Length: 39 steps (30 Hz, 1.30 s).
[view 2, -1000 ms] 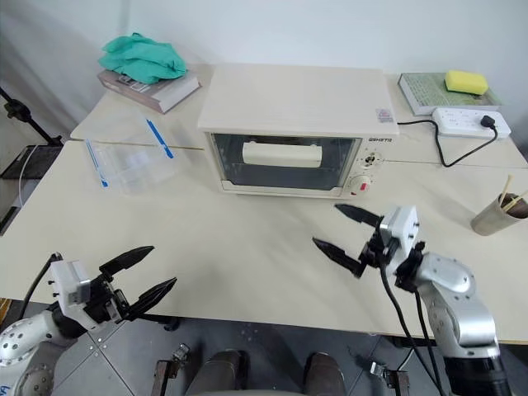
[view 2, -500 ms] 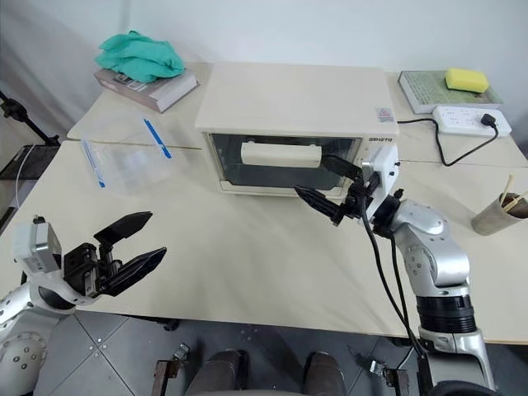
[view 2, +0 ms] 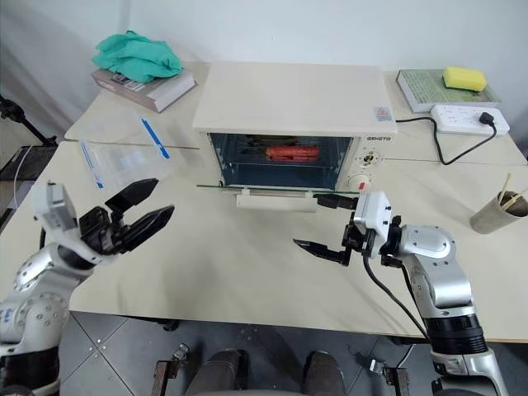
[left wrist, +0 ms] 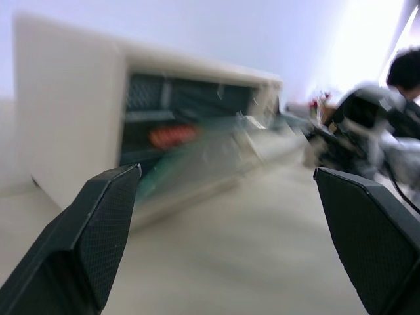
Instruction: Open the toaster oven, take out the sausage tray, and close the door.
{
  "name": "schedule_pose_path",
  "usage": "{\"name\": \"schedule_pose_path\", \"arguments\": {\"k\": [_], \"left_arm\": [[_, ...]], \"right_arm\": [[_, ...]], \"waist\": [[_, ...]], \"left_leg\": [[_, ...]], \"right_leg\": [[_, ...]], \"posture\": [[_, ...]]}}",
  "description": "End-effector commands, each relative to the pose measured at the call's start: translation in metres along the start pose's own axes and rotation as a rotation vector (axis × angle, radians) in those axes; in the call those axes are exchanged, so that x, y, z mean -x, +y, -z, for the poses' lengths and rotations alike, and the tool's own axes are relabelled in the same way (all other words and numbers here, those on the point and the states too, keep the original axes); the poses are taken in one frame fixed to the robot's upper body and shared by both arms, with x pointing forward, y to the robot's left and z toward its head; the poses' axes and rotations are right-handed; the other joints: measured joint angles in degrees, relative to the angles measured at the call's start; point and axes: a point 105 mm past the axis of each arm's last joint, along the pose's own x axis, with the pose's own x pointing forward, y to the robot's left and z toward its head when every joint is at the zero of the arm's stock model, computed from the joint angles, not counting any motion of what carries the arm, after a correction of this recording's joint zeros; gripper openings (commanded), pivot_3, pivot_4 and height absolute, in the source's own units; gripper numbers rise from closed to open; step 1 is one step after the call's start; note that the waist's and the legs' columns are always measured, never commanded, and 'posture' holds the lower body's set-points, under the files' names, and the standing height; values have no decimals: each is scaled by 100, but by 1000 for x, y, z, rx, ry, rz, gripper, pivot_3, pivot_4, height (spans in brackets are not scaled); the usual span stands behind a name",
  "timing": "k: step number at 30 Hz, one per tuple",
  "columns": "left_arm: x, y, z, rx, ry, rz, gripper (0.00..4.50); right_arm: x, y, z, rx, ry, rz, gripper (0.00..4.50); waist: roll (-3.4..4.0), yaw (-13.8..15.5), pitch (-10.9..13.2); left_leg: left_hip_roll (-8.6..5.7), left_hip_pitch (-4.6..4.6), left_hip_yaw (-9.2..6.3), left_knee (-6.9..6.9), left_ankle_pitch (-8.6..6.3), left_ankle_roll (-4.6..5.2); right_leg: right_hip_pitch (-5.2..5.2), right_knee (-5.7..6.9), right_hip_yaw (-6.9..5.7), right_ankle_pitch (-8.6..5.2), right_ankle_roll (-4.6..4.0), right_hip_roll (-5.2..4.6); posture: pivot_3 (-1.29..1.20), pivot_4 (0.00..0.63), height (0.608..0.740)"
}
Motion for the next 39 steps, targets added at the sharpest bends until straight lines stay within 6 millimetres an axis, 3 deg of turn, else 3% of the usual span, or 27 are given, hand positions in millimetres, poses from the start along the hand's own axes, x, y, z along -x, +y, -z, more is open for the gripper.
{"name": "schedule_pose_path", "arguments": {"k": [1, 6, 11, 21, 27, 32, 39], "left_arm": [[-18, 16, -5, -50, -39, -52, 3026], [-54, 25, 4, -56, -54, -34, 1616], [-71, 15, 18, -56, -19, 58, 71], [-77, -5, 43, 27, 84, 203, 30], [-72, -11, 56, 59, 145, 257, 30], [-62, -13, 77, 20, 236, 279, 30], [-50, -18, 98, -25, 306, 290, 30]], "right_arm": [[-1, 6, -7, 94, -7, -38, 4500], [1, 7, -4, 117, 3, -19, 4500], [1, 6, -4, 133, 8, -3, 4500], [22, 7, 6, 138, 71, 100, 4500], [81, 29, 36, 47, 236, 268, 4500], [125, 33, 39, -2, 330, 412, 4500], [115, 2, 23, 75, 293, 431, 4500]], "waist": [[-2, 3, 1], [-3, -8, 1], [-4, -36, 1], [-5, 7, 2], [-6, 200, 2], [-5, 160, 2], [-6, 29, 2]], "left_leg": [[1, -2, 0, 1, 0, 0], [1, -16, 8, -1, -1, -1], [1, -19, 10, -1, -1, -1], [1, -22, 9, 10, -1, 0], [-2, -40, 3, 36, -6, 9], [-1, -42, 10, 59, -7, 10], [10, -19, 36, 78, -6, 9]], "right_leg": [[-4, 3, -1, 0, 0, 0], [-30, 12, 0, 1, 3, -1], [-34, 14, 1, 2, 3, -1], [-34, 18, 1, 2, 3, -1], [-33, 15, 0, 6, 11, -2], [-32, 23, 2, 6, 10, -2], [-31, 55, 28, 14, 2, 0]], "posture": [[0, 150, 740], [0, 150, 740], [0, 150, 740], [0, 150, 740], [0, 150, 740], [0, 150, 740], [0, 150, 740]]}}
